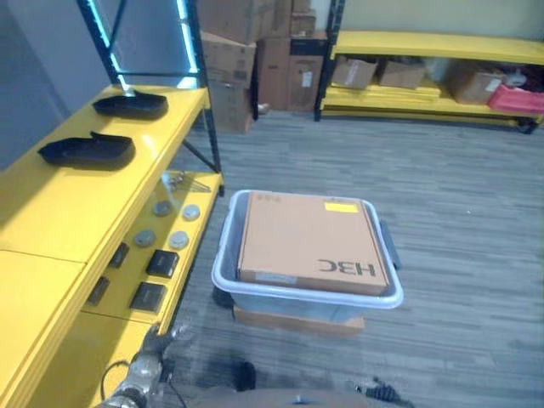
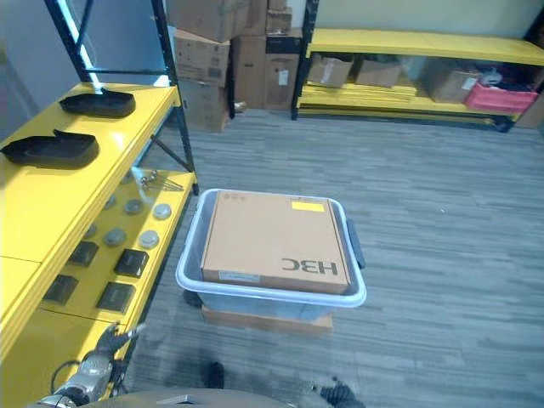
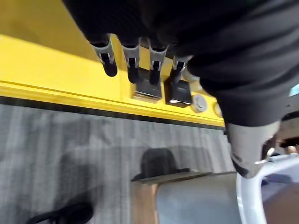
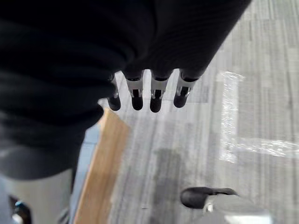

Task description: Move parts from the plastic box to the shelf.

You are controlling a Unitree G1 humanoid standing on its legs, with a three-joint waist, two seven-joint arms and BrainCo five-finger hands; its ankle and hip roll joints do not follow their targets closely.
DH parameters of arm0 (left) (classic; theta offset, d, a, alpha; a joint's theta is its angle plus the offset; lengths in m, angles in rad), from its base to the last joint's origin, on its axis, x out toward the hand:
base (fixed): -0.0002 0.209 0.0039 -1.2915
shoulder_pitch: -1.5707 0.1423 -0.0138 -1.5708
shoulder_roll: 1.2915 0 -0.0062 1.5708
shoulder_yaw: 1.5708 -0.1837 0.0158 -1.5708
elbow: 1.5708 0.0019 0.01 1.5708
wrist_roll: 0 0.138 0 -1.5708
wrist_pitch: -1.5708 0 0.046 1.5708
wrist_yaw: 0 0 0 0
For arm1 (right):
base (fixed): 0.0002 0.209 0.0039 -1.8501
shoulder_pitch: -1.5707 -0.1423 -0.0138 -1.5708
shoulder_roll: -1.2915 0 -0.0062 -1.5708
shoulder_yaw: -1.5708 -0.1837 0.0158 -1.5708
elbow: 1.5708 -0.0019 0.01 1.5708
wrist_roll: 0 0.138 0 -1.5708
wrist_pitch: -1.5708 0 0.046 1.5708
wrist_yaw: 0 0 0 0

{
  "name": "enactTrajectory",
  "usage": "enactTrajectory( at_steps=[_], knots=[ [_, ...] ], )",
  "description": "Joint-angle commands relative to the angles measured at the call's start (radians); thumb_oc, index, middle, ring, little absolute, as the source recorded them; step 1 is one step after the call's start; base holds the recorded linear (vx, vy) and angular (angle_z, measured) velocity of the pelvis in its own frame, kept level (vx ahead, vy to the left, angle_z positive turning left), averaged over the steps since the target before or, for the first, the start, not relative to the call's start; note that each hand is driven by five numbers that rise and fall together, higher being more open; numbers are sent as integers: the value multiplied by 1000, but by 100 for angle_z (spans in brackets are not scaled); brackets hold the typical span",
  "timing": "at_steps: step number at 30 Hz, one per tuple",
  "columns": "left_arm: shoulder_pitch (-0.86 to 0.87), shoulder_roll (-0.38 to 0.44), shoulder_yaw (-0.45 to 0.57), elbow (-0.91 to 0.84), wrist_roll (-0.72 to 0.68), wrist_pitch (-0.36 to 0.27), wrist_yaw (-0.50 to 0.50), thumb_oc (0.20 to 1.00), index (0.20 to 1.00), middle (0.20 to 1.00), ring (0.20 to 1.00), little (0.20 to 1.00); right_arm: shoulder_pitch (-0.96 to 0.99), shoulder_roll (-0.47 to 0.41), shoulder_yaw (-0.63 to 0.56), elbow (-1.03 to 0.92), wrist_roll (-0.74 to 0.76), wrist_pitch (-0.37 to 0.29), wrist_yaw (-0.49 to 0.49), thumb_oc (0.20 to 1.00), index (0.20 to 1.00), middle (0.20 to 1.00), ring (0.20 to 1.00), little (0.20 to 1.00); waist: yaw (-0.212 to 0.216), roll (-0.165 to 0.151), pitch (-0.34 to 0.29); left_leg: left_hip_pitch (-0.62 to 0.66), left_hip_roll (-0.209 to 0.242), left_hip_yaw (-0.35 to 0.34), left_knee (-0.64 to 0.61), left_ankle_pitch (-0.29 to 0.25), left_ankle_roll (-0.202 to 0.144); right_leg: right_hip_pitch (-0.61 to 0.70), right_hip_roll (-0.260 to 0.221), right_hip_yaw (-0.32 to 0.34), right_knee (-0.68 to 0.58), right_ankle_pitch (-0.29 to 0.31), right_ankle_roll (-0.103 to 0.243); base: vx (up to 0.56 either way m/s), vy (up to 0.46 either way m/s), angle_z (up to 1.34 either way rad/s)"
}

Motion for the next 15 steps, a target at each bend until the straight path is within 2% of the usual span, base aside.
enactTrajectory(
  at_steps=[1, 7, 12, 15],
  knots=[
    [-41, 2, 21, 30, -8, -9, -49, 1000, 1000, 1000, 1000, 1000, 3, -44, -16, 46, 18, 32, 28, 1000, 1000, 1000, 1000, 1000, 10, 14, 0, 123, 87, -51, -13, -139, -66, -98, -28, 34, 8, 1, 98, 99, 103, 26],
    [9, -3, 57, 157, 13, 28, -89, 1000, 1000, 1000, 1000, 1000, 17, -42, -49, 78, 38, 57, 63, 1000, 1000, 1000, 1000, 1000, -2, 19, -28, 138, 85, -39, -23, -143, -60, -95, -37, 39, 2, 8, 103, 52, 56, 12],
    [41, 5, 92, 200, 7, 48, -101, 1000, 1000, 1000, 1000, 1000, -2, -38, -40, 53, 51, 59, 80, 1000, 1000, 1000, 1000, 1000, 3, 18, -43, 151, 83, -36, -26, -150, -57, -85, -39, 41, -3, 8, 102, 26, 10, -7],
    [43, 6, 80, 183, 10, 42, -99, 1000, 1000, 1000, 1000, 1000, -12, -33, -31, 36, 63, 54, 83, 1000, 1000, 1000, 1000, 1000, 9, 18, -44, 159, 83, -39, -25, -156, -56, -75, -39, 37, -5, 2, 100, 15, 5, -5]
  ],
)
